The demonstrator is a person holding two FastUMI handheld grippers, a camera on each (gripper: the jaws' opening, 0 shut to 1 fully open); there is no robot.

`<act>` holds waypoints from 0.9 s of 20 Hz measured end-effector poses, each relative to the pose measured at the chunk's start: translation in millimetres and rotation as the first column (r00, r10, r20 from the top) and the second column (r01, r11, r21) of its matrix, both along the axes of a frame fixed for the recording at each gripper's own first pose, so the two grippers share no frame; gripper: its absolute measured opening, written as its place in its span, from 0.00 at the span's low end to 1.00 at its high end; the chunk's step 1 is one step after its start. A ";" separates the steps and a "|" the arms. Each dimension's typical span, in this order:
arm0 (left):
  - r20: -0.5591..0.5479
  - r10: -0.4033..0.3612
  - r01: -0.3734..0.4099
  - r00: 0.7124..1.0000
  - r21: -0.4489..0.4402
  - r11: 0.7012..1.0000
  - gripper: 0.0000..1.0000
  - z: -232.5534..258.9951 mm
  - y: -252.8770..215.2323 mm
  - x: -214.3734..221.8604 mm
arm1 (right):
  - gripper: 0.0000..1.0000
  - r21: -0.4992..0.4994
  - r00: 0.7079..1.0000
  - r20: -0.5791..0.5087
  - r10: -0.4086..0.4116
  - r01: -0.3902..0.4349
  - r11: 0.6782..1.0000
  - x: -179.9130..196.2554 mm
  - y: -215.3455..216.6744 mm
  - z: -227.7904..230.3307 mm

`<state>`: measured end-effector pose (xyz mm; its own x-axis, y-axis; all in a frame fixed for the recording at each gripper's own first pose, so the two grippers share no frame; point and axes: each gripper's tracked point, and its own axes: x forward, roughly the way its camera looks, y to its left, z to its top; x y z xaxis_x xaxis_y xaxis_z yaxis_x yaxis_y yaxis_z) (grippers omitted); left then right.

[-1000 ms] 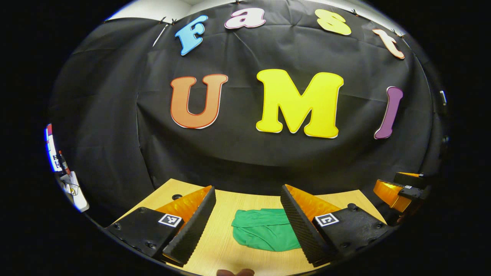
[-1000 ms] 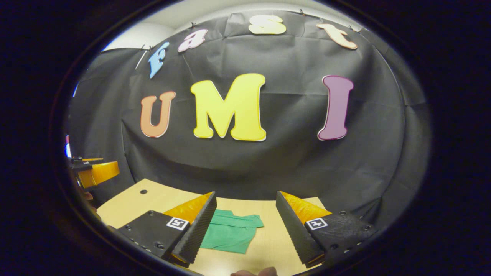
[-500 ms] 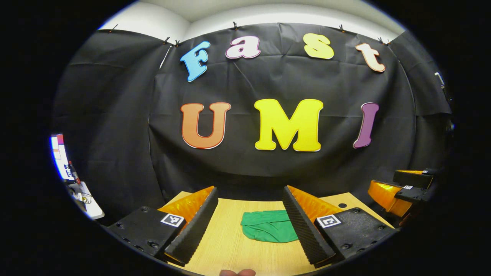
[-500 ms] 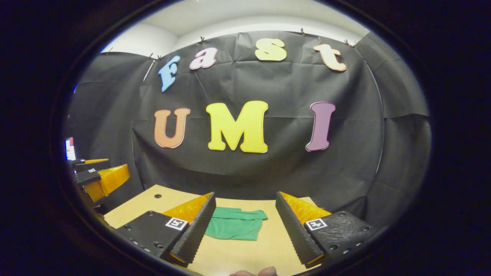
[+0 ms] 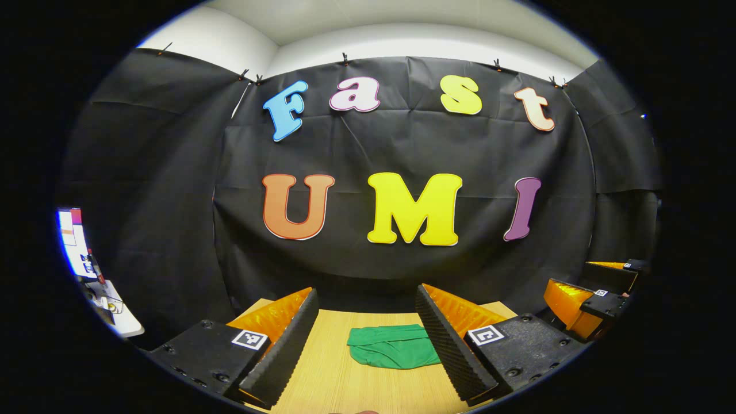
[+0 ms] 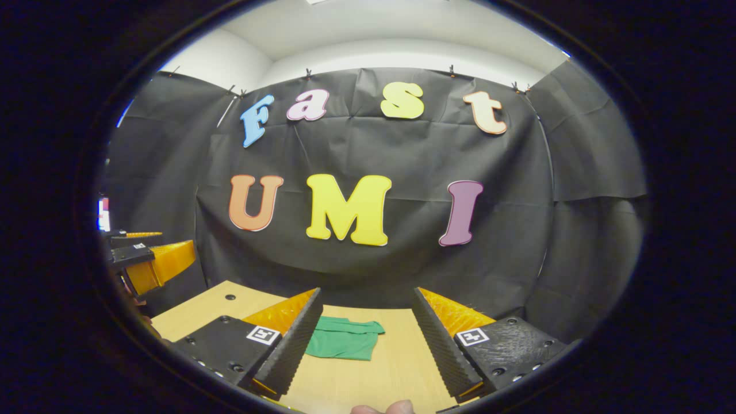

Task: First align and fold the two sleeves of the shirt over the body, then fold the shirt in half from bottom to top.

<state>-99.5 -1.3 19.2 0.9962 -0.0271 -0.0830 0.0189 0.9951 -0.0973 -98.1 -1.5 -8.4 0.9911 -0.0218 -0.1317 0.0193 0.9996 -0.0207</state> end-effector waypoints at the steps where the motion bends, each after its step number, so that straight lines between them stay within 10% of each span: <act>1: 0.010 0.006 -0.006 1.000 0.001 1.000 1.00 4.4 0.1 -1.5 | 0.96 0.010 1.000 0.009 0.011 -0.011 1.000 0.5 3.8 2.7; 18: 0.024 0.030 -0.030 0.999 0.024 0.999 1.00 19.2 -16.7 -22.5 | 0.96 0.058 0.994 -0.004 0.111 -0.111 0.992 -4.1 23.6 5.7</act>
